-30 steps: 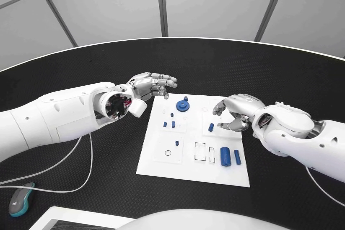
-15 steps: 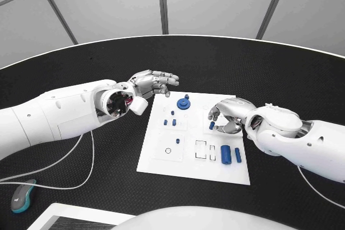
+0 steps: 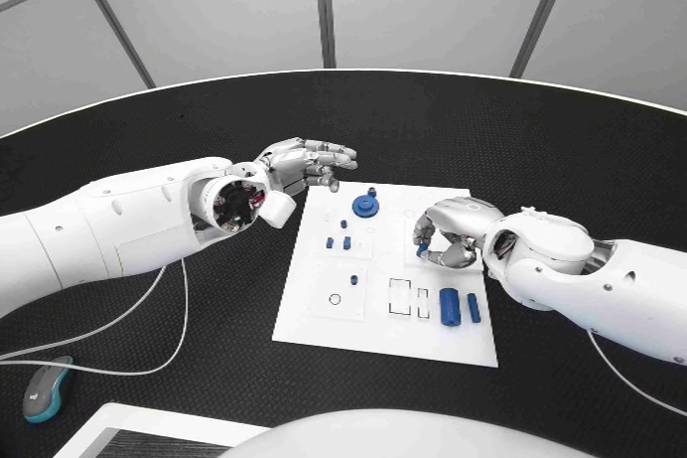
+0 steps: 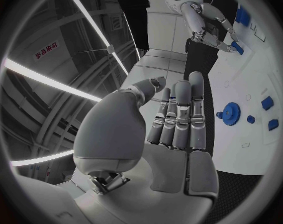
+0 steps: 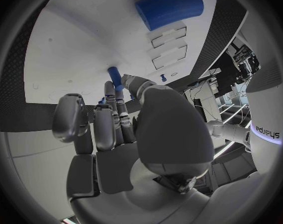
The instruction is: Assemble the parts on the task board
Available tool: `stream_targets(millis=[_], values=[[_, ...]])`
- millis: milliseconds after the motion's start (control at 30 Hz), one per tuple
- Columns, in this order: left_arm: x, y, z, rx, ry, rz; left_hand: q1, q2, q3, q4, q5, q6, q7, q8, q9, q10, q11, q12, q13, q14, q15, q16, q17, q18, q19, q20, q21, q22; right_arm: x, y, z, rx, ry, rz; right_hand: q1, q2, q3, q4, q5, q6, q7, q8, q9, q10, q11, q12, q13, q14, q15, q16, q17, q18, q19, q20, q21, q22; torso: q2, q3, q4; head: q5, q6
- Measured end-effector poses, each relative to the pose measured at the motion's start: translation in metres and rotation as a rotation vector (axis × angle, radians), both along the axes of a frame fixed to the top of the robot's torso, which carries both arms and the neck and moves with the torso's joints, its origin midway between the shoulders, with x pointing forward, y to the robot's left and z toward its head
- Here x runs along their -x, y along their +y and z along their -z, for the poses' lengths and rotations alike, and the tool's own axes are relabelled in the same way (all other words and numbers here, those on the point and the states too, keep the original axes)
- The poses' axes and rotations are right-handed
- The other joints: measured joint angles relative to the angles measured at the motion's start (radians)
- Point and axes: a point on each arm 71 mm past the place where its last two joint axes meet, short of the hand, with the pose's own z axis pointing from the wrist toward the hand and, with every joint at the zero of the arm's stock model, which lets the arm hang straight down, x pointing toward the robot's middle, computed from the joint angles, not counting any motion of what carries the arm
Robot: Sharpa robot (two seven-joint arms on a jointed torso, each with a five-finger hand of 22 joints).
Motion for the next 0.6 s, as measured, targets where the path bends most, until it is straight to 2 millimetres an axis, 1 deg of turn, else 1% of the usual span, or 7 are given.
stream_targets(millis=[100, 133, 167, 267, 400, 500, 600], values=[[0.0000, 0.0000, 0.0000, 0.000, 0.000, 0.000, 0.000, 0.000, 0.000, 0.000, 0.000, 0.000, 0.000, 0.000, 0.000, 0.000, 0.000, 0.000, 0.000, 0.000, 0.000, 0.000, 0.000, 0.000, 0.000, 0.000, 0.000, 0.000, -0.0004, 0.0000, 0.0015, 0.006, 0.005, 0.002, 0.001, 0.001, 0.004, -0.004, 0.000, 0.010, -0.003, 0.007, 0.004, 0.010, 0.001, 0.000, 0.002, 0.002, -0.002, 0.000, 0.002, 0.000, 0.004, -0.004, 0.000, 0.000, 0.000, -0.0002, 0.0001, -0.001, 0.000], [0.0000, 0.0001, 0.0000, 0.000, 0.000, 0.001, 0.000, 0.000, 0.000, 0.000, 0.000, 0.000, 0.000, 0.000, 0.000, 0.000, 0.000, 0.000, 0.000, 0.000, 0.000, 0.000, 0.000, 0.000, 0.000, 0.000, 0.000, 0.000, -0.0006, -0.0002, 0.0021, 0.009, 0.008, 0.003, 0.001, 0.001, 0.005, -0.005, 0.000, 0.014, 0.000, 0.008, 0.005, 0.012, -0.001, 0.000, 0.002, 0.003, -0.003, 0.000, 0.002, 0.000, 0.001, -0.006, 0.000, 0.000, 0.000, -0.0002, 0.0002, -0.001, 0.000], [0.0000, 0.0001, 0.0000, 0.000, 0.000, 0.001, 0.000, 0.000, 0.000, 0.000, 0.000, 0.000, 0.000, 0.000, 0.000, 0.000, 0.000, 0.000, 0.000, 0.000, 0.000, 0.000, 0.000, 0.000, 0.000, 0.000, 0.000, 0.000, -0.0008, -0.0004, 0.0026, 0.012, 0.011, 0.004, 0.005, 0.005, 0.008, -0.008, 0.000, 0.018, -0.001, 0.011, 0.006, 0.017, -0.002, 0.000, 0.002, 0.003, -0.003, 0.000, 0.003, 0.000, 0.000, -0.007, 0.000, 0.000, 0.000, -0.0003, 0.0005, -0.001, 0.000], [0.0001, 0.0004, 0.0000, 0.000, 0.000, 0.000, 0.000, 0.000, 0.000, 0.000, 0.000, 0.000, 0.000, 0.000, 0.000, 0.000, 0.000, 0.001, 0.000, 0.000, 0.000, 0.000, 0.000, 0.000, 0.000, 0.000, 0.000, 0.000, -0.0011, -0.0010, 0.0040, 0.021, 0.018, 0.008, 0.005, 0.005, 0.010, -0.010, 0.000, 0.021, -0.004, 0.014, 0.008, 0.020, -0.002, 0.000, 0.003, 0.002, -0.004, 0.004, 0.003, 0.000, 0.000, -0.007, 0.005, 0.000, 0.000, -0.0003, 0.0008, -0.002, 0.000], [0.0001, 0.0007, 0.0000, -0.001, 0.001, -0.001, 0.004, 0.004, 0.000, 0.000, 0.000, 0.000, 0.000, 0.000, 0.000, 0.000, 0.000, 0.004, 0.000, 0.000, 0.000, 0.000, 0.000, 0.000, 0.000, 0.000, -0.004, 0.000, -0.0013, -0.0012, 0.0056, 0.028, 0.024, 0.011, 0.011, 0.012, 0.018, -0.018, 0.000, 0.026, -0.001, 0.014, 0.010, 0.022, -0.001, 0.000, 0.004, 0.000, -0.007, 0.004, 0.005, 0.000, 0.000, -0.007, 0.005, 0.000, 0.000, -0.0003, 0.0009, -0.002, 0.000], [0.0001, 0.0004, 0.0000, -0.001, 0.001, 0.000, 0.004, 0.004, 0.000, 0.000, 0.000, 0.000, 0.000, 0.000, 0.000, 0.000, 0.000, 0.004, 0.000, 0.000, 0.000, 0.000, 0.000, 0.000, 0.000, 0.000, -0.004, 0.000, -0.0011, -0.0012, 0.0065, 0.028, 0.024, 0.012, 0.019, 0.020, 0.028, -0.028, 0.000, 0.034, -0.002, 0.016, 0.012, 0.032, -0.003, 0.000, 0.003, 0.000, -0.007, 0.004, 0.005, 0.000, 0.000, -0.007, 0.005, 0.000, 0.001, -0.0003, 0.0011, -0.003, 0.000], [0.0001, 0.0003, 0.0001, -0.001, 0.001, -0.001, 0.008, 0.008, 0.000, 0.000, 0.000, 0.000, 0.000, 0.000, 0.000, 0.000, 0.000, 0.004, 0.001, 0.000, 0.000, 0.000, -0.001, -0.001, 0.000, 0.000, -0.004, -0.001, -0.0002, -0.0012, 0.0062, 0.016, 0.015, 0.010, 0.030, 0.030, 0.035, -0.035, 0.000, 0.039, -0.007, 0.026, 0.015, 0.043, -0.003, -0.001, 0.004, 0.000, -0.007, 0.007, 0.008, 0.000, 0.000, -0.007, 0.012, 0.000, 0.001, 0.0001, 0.0011, -0.005, 0.000]])
